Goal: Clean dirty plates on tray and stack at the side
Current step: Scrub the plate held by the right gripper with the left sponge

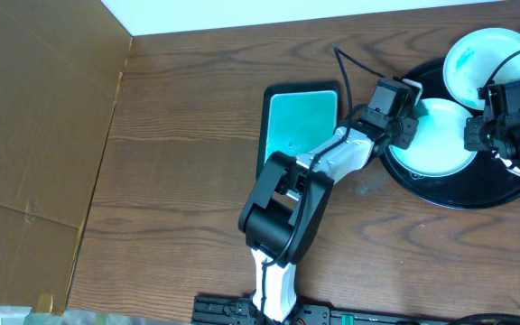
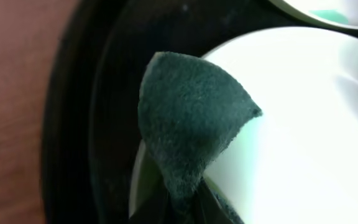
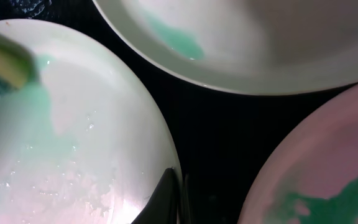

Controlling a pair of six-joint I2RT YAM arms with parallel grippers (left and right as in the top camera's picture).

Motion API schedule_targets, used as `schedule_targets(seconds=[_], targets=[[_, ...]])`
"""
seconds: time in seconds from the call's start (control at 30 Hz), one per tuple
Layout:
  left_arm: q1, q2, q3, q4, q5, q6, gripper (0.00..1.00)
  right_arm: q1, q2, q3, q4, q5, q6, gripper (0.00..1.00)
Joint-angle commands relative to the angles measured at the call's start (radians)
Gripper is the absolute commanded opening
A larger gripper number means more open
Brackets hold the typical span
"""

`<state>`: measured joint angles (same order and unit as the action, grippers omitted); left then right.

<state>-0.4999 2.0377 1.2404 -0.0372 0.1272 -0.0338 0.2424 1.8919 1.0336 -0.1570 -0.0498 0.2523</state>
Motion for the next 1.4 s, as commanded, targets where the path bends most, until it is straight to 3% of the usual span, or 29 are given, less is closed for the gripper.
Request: schedule_targets(seconds=[0.0, 0.27, 0.43, 0.53, 0.73, 0.83, 0.97, 1.03, 1.2, 1.37], targets=[[-0.008, 0.006, -0.042, -0.048, 0.163, -0.082, 0.07, -0.003, 0.044, -0.005, -0.017, 0.045, 0.001, 0.01], [-0.013, 0.006, -0.041, -0.01, 0.507, -0.114, 0.07, -0.003, 0.044, -0.005, -0.014, 0.045, -0.003, 0.01], [0.018, 0.006, -0.039, 0.023, 0.528, -0.094, 0.07, -0.003, 0.044, -0.005, -0.015, 0.045, -0.006, 0.01], [0.046, 0.006, -0.039, 0.026, 0.37, -0.065, 0.07, -0.003, 0.044, -0.005, -0.015, 0.045, -0.006, 0.01], [0.08, 0.006, -0.039, 0.035, -0.092, -0.016, 0.07, -0.003, 0.044, -0.005, -0.015, 0.045, -0.006, 0.01], [0.087, 0.006, -0.039, 0.062, -0.177, 0.0, 0.07, -0.003, 0.044, -0.005, -0.015, 0.045, -0.006, 0.01], [0.084, 0.006, -0.039, 0.126, -0.176, -0.002, 0.07, -0.003, 0.044, -0.005, -0.015, 0.045, -0.006, 0.01], [0.082, 0.006, -0.039, 0.176, -0.157, -0.026, 0.07, -0.003, 0.044, -0.005, -0.015, 0.045, -0.006, 0.01], [0.08, 0.011, -0.039, 0.294, 0.09, -0.19, 0.07, -0.003, 0.044, -0.005, -0.016, 0.045, -0.006, 0.01], [0.054, 0.051, -0.039, 0.38, 0.211, -0.275, 0.07, -0.003, 0.044, -0.005, -0.015, 0.045, -0.006, 0.01]])
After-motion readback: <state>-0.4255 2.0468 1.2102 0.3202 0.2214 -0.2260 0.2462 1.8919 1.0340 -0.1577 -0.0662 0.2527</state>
